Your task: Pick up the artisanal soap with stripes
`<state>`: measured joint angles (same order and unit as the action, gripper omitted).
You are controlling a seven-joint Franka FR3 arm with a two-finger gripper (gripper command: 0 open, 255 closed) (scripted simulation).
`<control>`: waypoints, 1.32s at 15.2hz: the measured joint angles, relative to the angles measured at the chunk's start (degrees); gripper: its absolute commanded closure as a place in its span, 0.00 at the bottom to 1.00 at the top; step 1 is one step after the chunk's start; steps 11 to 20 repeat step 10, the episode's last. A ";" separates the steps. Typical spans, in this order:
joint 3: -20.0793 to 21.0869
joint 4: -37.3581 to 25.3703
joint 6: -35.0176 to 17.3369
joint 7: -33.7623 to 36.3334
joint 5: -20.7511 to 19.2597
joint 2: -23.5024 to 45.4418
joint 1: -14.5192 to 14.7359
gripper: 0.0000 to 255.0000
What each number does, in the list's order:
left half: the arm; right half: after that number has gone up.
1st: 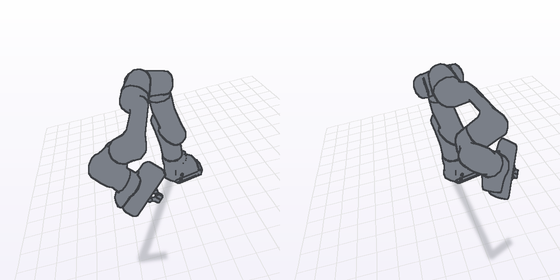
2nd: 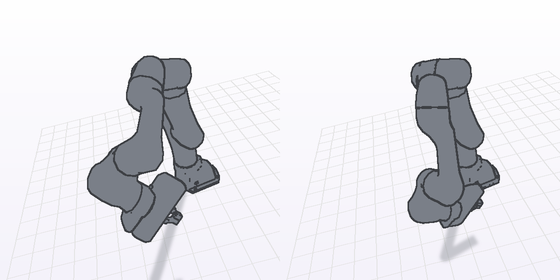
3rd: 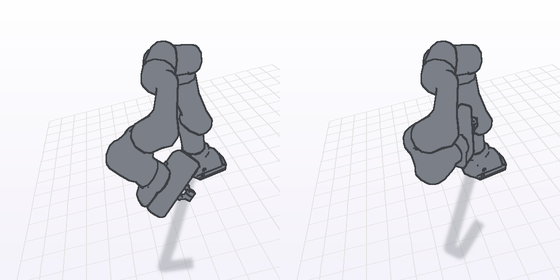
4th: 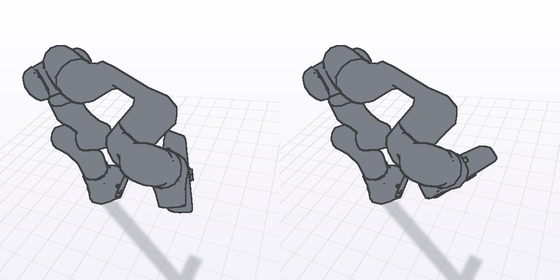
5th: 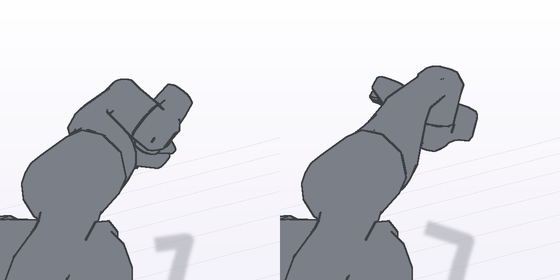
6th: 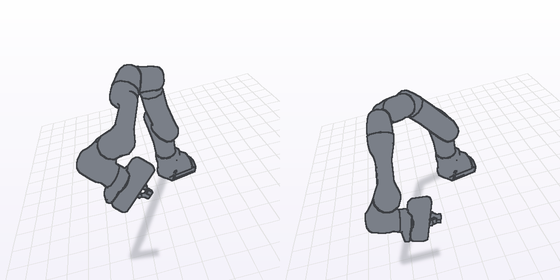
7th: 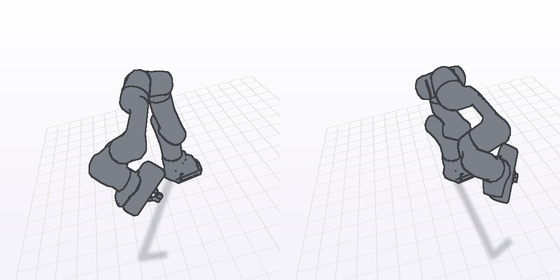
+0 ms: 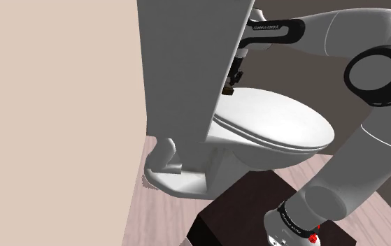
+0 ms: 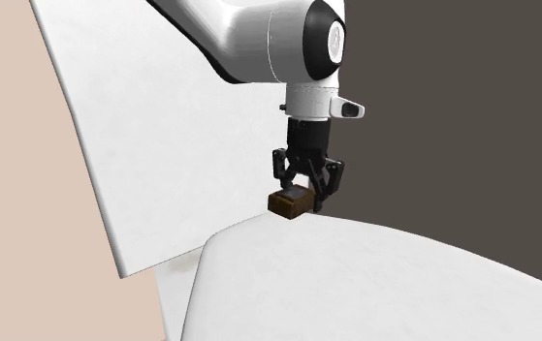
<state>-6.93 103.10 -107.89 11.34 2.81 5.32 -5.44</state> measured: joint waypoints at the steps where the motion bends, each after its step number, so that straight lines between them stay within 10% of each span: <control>1: -0.02 -0.40 0.64 0.01 -0.04 -0.25 -0.01 1.00; 20: -0.05 -6.72 7.34 0.27 -0.16 -0.64 -0.05 1.00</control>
